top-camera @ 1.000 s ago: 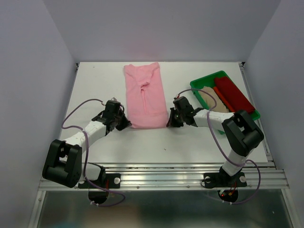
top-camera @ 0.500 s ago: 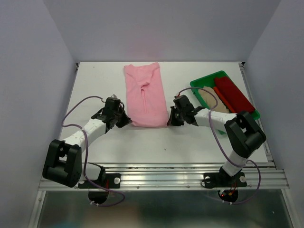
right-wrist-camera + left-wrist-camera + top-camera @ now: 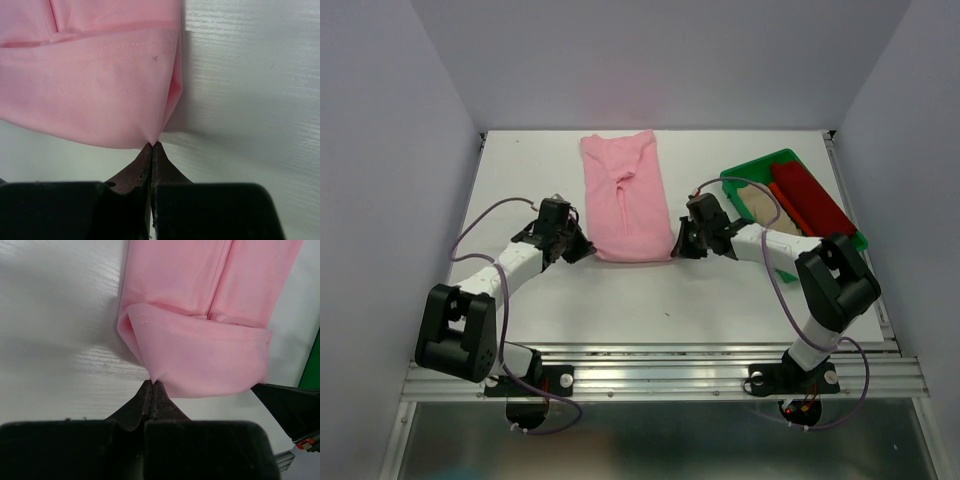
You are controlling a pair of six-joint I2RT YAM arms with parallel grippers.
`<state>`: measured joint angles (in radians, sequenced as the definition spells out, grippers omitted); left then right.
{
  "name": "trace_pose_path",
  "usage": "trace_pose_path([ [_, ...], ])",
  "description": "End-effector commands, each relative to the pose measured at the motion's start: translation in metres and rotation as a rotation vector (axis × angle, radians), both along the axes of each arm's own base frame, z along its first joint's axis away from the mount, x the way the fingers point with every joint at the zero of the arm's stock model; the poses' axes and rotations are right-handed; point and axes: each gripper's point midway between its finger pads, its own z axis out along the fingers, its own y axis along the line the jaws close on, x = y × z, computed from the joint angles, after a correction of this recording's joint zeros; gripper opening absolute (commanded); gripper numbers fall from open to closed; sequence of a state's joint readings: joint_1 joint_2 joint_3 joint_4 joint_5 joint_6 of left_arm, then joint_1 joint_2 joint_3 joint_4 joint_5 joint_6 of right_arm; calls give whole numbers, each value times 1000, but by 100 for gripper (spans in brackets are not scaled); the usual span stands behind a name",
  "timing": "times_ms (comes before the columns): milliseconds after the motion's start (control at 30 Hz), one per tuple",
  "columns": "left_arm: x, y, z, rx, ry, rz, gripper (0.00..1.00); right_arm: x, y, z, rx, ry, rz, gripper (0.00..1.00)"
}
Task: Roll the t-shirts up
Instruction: Roll the T-shirt to the center of the board.
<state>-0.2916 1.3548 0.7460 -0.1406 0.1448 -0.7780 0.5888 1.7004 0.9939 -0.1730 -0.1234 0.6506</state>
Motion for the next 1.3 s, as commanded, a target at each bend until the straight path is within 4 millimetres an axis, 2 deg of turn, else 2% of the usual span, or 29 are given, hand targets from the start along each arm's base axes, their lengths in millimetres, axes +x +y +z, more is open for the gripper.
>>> trace_pose_path([
  [0, 16, -2, 18, -11, -52, -15, 0, 19, 7, 35, 43, -87, 2, 1],
  [533, 36, 0, 19, -17, -55, 2, 0, 47, 13, 52, 63, -129, -7, 1],
  [1133, 69, 2, 14, -34, -36, -3, 0, 81, 23, 55, 66, -151, -9, 1],
  [1267, 78, 5, 14, -33, -36, 7, 0, 91, 19, 55, 68, -155, -26, 1],
])
